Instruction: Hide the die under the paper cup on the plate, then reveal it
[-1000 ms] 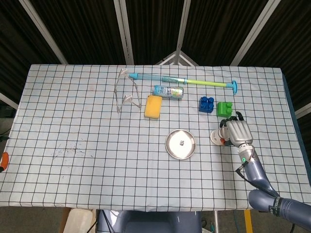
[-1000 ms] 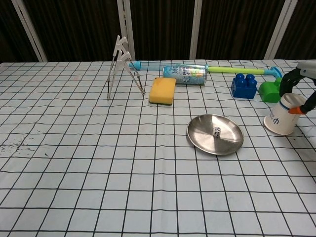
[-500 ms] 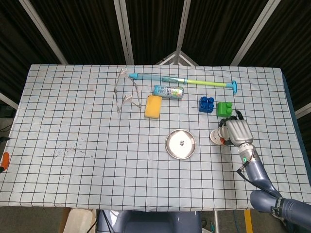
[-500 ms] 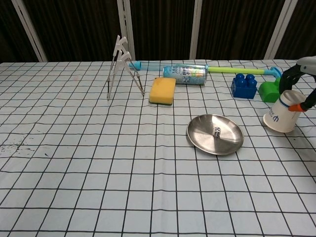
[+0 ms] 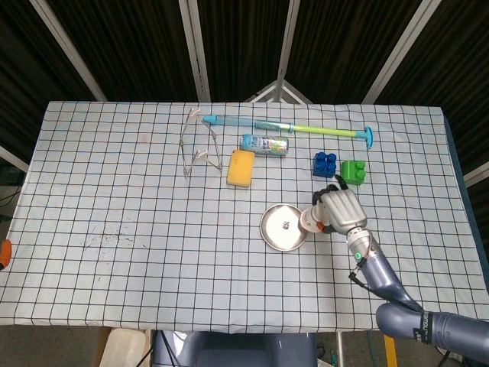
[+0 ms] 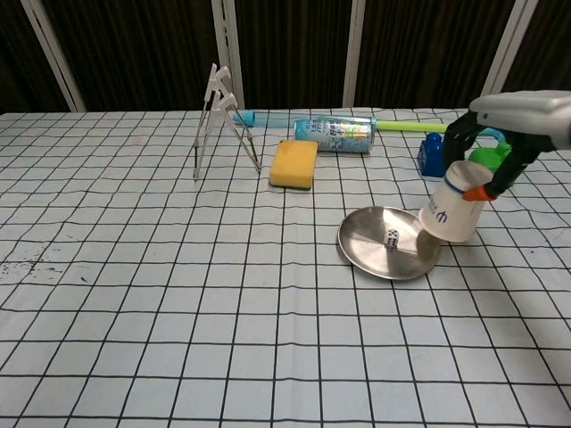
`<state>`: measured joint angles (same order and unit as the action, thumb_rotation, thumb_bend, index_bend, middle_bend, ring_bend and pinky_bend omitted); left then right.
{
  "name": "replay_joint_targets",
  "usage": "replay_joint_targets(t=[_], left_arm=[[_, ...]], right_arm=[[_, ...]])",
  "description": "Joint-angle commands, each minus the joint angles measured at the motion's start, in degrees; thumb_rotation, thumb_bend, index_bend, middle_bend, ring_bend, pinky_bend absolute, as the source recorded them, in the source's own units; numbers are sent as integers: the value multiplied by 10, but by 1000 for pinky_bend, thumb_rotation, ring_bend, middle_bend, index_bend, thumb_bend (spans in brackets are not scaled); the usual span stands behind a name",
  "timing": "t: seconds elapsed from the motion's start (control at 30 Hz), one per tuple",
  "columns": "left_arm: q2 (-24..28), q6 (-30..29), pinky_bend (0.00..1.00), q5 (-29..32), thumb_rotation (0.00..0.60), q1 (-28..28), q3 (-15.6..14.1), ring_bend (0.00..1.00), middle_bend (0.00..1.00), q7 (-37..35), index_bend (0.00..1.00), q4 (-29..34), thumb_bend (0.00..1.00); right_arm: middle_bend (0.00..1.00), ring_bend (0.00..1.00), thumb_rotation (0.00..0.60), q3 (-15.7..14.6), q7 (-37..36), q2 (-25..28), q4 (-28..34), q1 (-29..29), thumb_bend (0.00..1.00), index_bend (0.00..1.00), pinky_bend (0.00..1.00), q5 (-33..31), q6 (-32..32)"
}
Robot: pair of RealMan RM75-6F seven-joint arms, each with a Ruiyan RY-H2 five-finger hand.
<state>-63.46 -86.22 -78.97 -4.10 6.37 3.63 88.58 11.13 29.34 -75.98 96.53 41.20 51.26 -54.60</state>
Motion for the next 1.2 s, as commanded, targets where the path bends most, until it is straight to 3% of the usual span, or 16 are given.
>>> replay_joint_targets(t=[0.03, 0.47, 1.2], left_arm=[[1, -1, 118, -1, 600, 1, 0, 0, 0, -2, 287, 0, 697], [2, 1, 118, 0, 600, 0, 1, 0, 0, -7, 290, -3, 696], [1, 4, 118, 0, 600, -1, -1, 0, 0, -6, 293, -3, 697]], right_arm=[[459, 254, 600, -3, 17, -24, 4, 17, 398, 481, 0, -11, 6], [458, 254, 600, -8, 22, -81, -41, 35, 398, 481, 0, -19, 3], [458, 254, 600, -12, 13, -94, -30, 44, 398, 481, 0, -1, -9]])
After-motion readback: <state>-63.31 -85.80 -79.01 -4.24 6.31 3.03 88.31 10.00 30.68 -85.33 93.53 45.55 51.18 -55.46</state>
